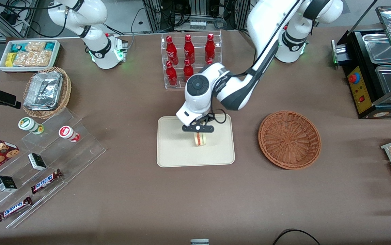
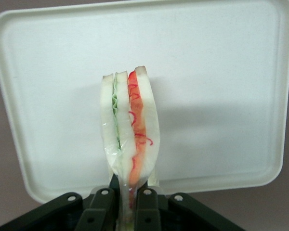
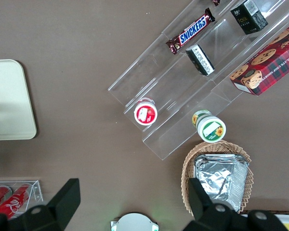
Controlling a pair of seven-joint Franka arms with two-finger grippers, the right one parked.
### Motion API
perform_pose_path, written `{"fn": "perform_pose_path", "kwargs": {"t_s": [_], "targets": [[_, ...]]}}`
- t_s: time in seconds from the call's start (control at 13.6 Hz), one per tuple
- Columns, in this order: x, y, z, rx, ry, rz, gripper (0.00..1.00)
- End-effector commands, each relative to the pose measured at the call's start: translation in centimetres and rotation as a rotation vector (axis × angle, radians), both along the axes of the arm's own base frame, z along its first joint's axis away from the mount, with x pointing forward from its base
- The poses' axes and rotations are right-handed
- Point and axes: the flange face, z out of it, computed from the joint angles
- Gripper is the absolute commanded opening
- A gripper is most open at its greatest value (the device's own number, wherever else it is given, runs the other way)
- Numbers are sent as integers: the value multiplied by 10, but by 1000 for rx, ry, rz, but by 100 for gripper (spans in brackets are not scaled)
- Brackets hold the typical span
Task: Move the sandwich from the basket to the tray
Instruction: 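Lower the sandwich onto the tray and open the left gripper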
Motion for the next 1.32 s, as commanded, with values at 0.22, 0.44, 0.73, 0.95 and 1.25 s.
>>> {"fn": "perform_pose_path", "kwargs": {"t_s": [0.22,0.44,0.73,0.95,1.25], "targets": [[7,-15,-29,-34,-47,-12,0],[7,-15,-33,-33,-48,-14,99],[7,-12,23,-44,-73,21,100],[6,12,100,-3,-51,44,100],[26,84,188,20,-31,142,100]]}}
